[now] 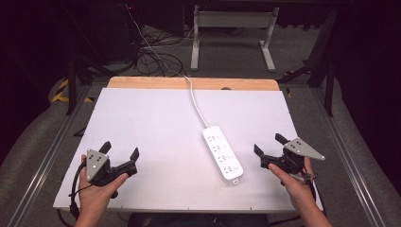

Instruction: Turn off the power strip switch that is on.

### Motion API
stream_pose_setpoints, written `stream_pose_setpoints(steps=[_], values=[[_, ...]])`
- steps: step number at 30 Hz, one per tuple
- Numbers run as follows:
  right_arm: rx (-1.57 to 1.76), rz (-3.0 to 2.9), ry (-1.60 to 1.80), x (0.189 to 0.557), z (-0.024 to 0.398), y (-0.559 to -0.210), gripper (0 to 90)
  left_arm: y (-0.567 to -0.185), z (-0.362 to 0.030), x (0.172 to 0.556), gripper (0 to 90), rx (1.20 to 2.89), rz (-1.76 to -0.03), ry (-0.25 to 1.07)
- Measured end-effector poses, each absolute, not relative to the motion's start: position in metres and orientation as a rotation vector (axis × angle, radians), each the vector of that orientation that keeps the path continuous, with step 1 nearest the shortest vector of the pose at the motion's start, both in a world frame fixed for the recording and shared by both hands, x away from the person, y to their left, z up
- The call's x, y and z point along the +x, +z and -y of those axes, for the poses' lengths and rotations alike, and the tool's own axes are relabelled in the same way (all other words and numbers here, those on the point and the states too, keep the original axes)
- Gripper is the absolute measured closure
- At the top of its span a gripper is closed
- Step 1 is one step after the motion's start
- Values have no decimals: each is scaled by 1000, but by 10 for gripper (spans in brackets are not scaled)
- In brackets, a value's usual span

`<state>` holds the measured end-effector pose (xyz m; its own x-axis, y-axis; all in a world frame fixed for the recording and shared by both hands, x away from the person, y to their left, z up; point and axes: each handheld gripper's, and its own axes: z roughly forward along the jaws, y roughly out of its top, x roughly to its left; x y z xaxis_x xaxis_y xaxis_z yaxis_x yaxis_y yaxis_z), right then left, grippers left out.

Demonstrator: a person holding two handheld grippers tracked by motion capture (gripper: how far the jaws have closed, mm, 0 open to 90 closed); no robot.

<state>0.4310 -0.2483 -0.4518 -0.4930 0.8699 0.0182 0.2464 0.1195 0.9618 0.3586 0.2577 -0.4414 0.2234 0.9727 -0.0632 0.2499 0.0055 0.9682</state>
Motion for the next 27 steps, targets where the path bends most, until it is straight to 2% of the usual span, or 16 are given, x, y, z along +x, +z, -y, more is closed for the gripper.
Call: stream_pose_setpoints(steps=[16, 17, 25, 27], values=[[1066, -1834, 1393, 434, 244, -452, 79, -441, -260, 356, 56, 1459, -1233, 886], [1056, -1837, 1393, 433, 244, -452, 127, -441, -260, 356, 57, 1460, -1232, 886], [1018, -1847, 1375, 432, 242, -451, 237, -441, -259, 356, 58, 1462, -1230, 882], [1004, -1861, 1380, 431, 242, -451, 380, -441, -259, 356, 58, 1463, -1230, 881]])
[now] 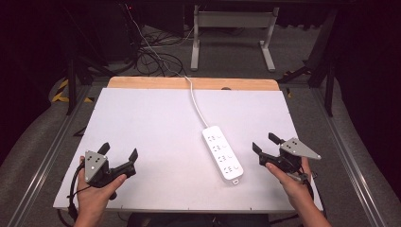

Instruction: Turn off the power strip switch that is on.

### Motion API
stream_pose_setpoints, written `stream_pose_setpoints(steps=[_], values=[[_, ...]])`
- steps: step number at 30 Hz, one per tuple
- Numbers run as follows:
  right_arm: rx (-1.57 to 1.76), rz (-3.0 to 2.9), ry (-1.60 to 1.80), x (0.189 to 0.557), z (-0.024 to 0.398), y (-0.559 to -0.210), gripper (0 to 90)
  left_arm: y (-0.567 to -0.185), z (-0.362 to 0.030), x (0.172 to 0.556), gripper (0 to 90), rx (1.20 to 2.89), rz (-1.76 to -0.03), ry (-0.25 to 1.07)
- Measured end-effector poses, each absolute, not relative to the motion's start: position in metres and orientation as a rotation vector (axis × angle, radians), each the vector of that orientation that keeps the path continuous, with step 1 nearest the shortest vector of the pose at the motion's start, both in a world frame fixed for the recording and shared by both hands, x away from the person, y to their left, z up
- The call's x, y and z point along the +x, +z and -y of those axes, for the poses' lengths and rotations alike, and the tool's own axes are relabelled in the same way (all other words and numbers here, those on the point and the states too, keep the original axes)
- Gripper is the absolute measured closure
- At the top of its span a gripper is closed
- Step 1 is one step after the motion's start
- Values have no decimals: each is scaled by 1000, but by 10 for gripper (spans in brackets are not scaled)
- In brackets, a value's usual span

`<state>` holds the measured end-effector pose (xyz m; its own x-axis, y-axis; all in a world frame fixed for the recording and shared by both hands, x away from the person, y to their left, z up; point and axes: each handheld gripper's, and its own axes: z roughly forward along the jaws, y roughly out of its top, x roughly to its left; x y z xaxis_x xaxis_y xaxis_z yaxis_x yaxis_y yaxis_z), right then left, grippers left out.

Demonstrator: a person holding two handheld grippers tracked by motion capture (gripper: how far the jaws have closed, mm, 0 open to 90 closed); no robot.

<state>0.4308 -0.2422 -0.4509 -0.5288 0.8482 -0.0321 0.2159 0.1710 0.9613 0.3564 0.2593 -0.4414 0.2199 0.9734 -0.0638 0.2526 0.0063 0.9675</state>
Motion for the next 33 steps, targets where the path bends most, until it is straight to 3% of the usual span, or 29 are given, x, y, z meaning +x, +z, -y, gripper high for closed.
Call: stream_pose_setpoints(steps=[7, 8, 9, 10, 11, 12, 17, 20, 33], values=[[984, -1879, 1426, 429, 244, -448, 642, -442, -259, 356, 59, 1466, -1230, 881], [984, -1879, 1426, 429, 244, -448, 642, -442, -259, 357, 59, 1466, -1230, 881], [979, -1900, 1417, 429, 245, -448, 746, -442, -259, 357, 60, 1467, -1231, 880], [979, -1900, 1417, 429, 245, -448, 746, -442, -259, 357, 60, 1468, -1231, 878], [992, -1950, 1399, 428, 245, -447, 826, -442, -259, 357, 62, 1468, -1232, 879], [995, -1958, 1403, 428, 245, -447, 846, -442, -259, 357, 64, 1468, -1232, 879], [1013, -1982, 1445, 428, 245, -446, 838, -442, -259, 357, 67, 1470, -1230, 876], [1066, -2046, 1373, 427, 243, -444, 900, -442, -259, 357, 68, 1473, -1226, 875], [1028, -2065, 1343, 425, 242, -424, 900, -442, -258, 358, 75, 1485, -1223, 871]])
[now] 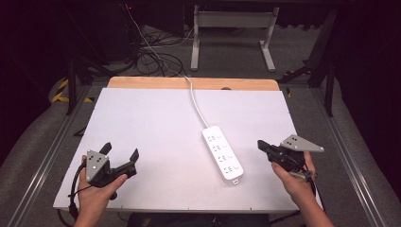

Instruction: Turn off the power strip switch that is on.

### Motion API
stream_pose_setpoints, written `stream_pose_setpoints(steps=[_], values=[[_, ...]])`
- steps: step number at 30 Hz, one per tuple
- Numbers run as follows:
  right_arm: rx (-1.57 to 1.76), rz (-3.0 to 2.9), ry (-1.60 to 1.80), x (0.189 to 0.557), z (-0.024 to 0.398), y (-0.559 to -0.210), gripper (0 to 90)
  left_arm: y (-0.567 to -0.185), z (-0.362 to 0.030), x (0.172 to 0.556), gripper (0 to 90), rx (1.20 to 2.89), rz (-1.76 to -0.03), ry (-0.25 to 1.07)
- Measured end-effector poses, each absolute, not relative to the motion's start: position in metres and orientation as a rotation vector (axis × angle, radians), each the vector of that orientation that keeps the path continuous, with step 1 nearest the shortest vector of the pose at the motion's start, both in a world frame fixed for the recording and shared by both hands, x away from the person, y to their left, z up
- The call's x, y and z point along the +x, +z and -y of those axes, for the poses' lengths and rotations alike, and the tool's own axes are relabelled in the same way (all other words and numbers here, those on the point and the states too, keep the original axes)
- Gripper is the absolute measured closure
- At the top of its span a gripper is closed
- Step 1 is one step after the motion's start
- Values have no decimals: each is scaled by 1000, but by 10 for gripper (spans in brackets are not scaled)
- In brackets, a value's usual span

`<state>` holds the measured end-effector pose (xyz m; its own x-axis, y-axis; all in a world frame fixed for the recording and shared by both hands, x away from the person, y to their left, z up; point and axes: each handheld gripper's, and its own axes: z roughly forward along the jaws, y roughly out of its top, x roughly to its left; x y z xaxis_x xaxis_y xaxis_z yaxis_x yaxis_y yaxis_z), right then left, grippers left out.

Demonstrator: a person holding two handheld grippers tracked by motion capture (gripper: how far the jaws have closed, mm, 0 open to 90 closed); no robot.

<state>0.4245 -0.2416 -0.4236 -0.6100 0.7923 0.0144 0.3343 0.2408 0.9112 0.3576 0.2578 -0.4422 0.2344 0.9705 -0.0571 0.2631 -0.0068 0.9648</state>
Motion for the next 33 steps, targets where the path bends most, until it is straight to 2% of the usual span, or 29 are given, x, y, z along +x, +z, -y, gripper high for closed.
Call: stream_pose_setpoints(steps=[7, 17, 33], values=[[1007, -2124, 1318, 429, 235, -410, 900, -443, -256, 358, 78, 1494, -1220, 873], [950, -2204, 1290, 444, 195, -383, 900, -443, -256, 358, 83, 1498, -1218, 868], [978, -2292, 1188, 473, 167, -383, 900, -444, -257, 359, 91, 1508, -1219, 862]])
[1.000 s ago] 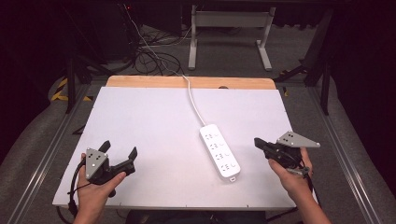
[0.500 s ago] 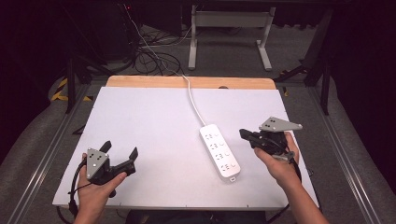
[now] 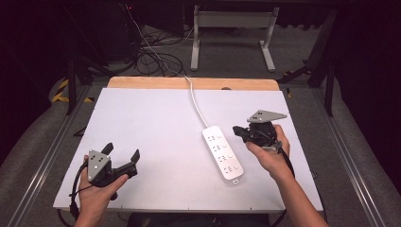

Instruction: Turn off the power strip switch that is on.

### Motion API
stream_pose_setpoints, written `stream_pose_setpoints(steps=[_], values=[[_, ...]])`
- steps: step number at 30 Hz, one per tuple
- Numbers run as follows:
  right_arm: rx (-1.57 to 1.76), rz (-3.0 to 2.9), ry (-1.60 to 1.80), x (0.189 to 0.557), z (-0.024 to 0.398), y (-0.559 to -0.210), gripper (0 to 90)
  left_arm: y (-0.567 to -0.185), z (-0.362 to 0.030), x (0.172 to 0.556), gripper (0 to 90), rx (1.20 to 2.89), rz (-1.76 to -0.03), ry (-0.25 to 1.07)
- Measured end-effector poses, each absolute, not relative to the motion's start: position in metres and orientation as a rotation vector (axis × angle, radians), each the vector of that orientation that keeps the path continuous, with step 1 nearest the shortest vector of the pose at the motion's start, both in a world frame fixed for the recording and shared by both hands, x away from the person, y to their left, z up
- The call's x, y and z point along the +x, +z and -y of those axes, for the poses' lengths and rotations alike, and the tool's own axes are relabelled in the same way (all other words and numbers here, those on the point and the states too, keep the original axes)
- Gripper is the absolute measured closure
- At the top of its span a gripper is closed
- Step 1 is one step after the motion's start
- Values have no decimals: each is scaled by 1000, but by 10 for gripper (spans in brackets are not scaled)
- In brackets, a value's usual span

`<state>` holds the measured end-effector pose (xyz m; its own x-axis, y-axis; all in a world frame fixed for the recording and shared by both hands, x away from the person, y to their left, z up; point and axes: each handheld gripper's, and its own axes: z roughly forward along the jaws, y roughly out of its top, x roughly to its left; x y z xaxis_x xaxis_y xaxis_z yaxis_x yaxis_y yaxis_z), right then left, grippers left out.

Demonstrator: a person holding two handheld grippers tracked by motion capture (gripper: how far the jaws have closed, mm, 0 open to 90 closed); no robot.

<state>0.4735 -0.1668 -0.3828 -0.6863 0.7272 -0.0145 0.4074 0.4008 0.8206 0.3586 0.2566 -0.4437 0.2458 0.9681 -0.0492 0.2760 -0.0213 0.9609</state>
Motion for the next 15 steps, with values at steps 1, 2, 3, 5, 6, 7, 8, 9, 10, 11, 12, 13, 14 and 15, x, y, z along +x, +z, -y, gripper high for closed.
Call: stream_pose_setpoints(steps=[1, 2, 3, 5, 6, 7, 8, 9, 10, 11, 12, 13, 14, 15], values=[[987, -2295, 1186, 475, 166, -383, 900, -444, -257, 359, 91, 1506, -1218, 862], [987, -2297, 1181, 476, 166, -384, 900, -444, -257, 359, 91, 1508, -1218, 862], [996, -2303, 1171, 479, 166, -385, 900, -444, -256, 359, 93, 1510, -1220, 861], [999, -2307, 1168, 481, 165, -386, 900, -444, -256, 359, 97, 1514, -1216, 857], [999, -2307, 1168, 481, 165, -386, 900, -444, -256, 359, 97, 1513, -1216, 855], [1003, -2309, 1165, 483, 165, -387, 900, -444, -256, 359, 98, 1515, -1217, 858], [1009, -2314, 1161, 485, 163, -388, 900, -444, -256, 359, 100, 1516, -1216, 857], [1009, -2314, 1161, 485, 163, -388, 900, -444, -256, 359, 100, 1516, -1217, 856], [1011, -2315, 1159, 486, 163, -389, 900, -444, -256, 359, 100, 1516, -1218, 854], [1013, -2322, 1152, 489, 160, -391, 900, -444, -256, 359, 100, 1517, -1218, 855], [1013, -2322, 1152, 489, 160, -391, 900, -444, -256, 359, 100, 1516, -1218, 854], [1016, -2328, 1151, 490, 159, -392, 900, -444, -256, 359, 100, 1517, -1220, 853], [1016, -2336, 1141, 493, 155, -393, 900, -444, -257, 359, 95, 1519, -1221, 850], [1012, -2343, 1138, 494, 153, -394, 900, -444, -257, 359, 94, 1521, -1223, 845]])
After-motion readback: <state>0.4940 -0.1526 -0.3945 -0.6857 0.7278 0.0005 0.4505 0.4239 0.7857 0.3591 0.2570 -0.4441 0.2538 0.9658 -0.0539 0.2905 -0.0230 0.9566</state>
